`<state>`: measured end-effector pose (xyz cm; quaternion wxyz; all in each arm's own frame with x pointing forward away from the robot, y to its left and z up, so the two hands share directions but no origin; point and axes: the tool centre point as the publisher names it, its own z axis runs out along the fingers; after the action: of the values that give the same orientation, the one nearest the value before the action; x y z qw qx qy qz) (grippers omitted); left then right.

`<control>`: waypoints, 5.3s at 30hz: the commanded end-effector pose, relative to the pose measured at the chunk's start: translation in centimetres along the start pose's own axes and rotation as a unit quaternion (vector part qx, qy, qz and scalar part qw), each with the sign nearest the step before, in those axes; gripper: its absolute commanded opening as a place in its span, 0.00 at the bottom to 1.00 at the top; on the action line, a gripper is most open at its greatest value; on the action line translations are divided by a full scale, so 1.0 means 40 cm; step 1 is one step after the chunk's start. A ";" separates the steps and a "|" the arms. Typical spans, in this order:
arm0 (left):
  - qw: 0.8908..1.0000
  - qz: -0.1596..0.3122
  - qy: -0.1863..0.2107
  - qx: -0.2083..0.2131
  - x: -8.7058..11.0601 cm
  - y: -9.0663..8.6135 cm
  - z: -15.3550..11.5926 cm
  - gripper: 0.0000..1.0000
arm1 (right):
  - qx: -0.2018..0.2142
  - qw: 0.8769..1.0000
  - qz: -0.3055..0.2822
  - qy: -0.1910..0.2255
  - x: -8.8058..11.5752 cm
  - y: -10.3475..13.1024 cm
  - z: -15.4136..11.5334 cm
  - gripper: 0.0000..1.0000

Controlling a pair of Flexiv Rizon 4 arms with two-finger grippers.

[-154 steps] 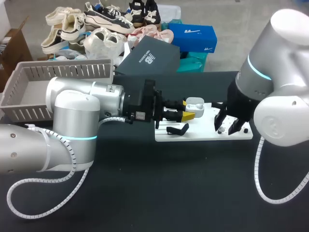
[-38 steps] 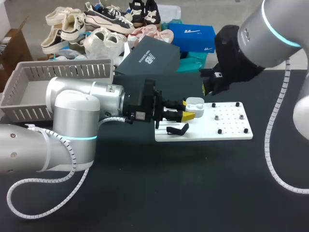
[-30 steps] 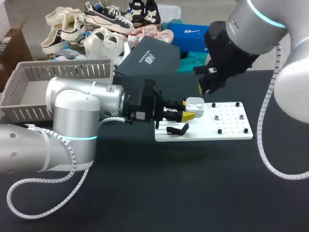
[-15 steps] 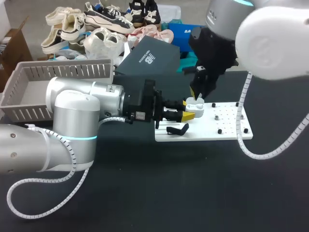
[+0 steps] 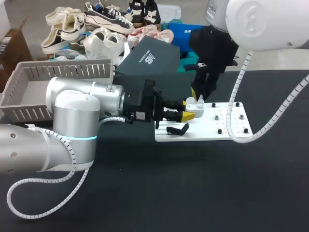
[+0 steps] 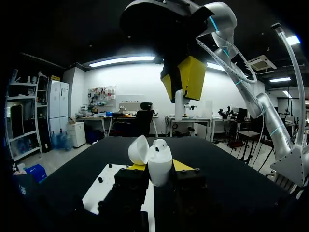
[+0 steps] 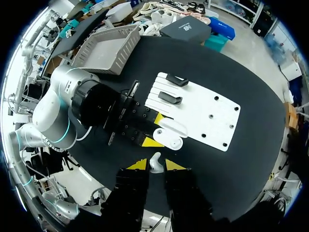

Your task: Pick up each earbud case from the left stands, insert the matching earbuds, close the lid, and place the case in the box.

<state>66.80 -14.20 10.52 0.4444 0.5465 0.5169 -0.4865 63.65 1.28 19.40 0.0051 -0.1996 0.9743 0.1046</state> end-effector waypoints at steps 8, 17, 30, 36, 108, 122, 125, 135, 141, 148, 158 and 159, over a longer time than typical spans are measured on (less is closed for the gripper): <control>1.000 0.000 0.000 0.000 0.001 0.001 0.001 0.00 | -0.059 0.998 -0.014 0.007 -0.012 -0.013 -0.007 0.00; 1.000 0.000 0.000 0.000 0.001 0.001 0.001 0.00 | -0.084 0.994 -0.075 0.007 -0.018 -0.018 -0.002 0.00; 1.000 0.000 0.000 0.000 0.001 0.001 0.001 0.00 | -0.057 0.992 -0.112 -0.001 -0.014 -0.011 0.017 0.00; 1.000 0.000 0.000 0.000 0.001 0.001 0.001 0.00 | -0.051 0.994 -0.101 -0.007 -0.020 -0.012 0.039 0.00; 1.000 0.000 0.000 0.000 0.001 0.001 0.001 0.00 | -0.007 0.998 -0.052 -0.032 -0.053 -0.017 0.094 0.00; 1.000 0.000 0.000 0.000 0.001 0.001 0.001 0.00 | 0.000 0.998 -0.053 -0.035 -0.049 -0.012 0.107 0.00; 1.000 0.000 0.000 0.000 0.001 0.001 0.001 0.00 | 0.000 0.998 -0.053 -0.035 -0.049 -0.012 0.108 0.00; 1.000 0.000 0.000 0.000 0.001 0.001 0.001 0.00 | 0.004 0.998 -0.053 -0.034 -0.053 -0.010 0.113 0.36; 1.000 0.000 0.000 0.000 0.001 0.001 0.001 0.00 | -0.008 0.998 -0.055 -0.032 -0.056 -0.007 0.107 0.40; 1.000 0.000 0.000 0.000 0.001 0.001 0.001 0.00 | -0.010 0.998 -0.057 -0.038 -0.049 -0.005 0.091 0.47; 1.000 0.000 0.000 0.000 0.001 0.001 0.001 0.00 | 0.005 0.997 -0.048 -0.057 -0.025 -0.023 0.056 0.59; 1.000 0.000 0.000 0.000 0.001 0.001 0.001 0.00 | 0.007 0.997 -0.046 -0.059 -0.021 -0.027 0.052 0.60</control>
<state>66.79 -14.20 10.52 0.4444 0.5465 0.5169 -0.4865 65.65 1.78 16.95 0.0559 -0.2413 0.9628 0.1080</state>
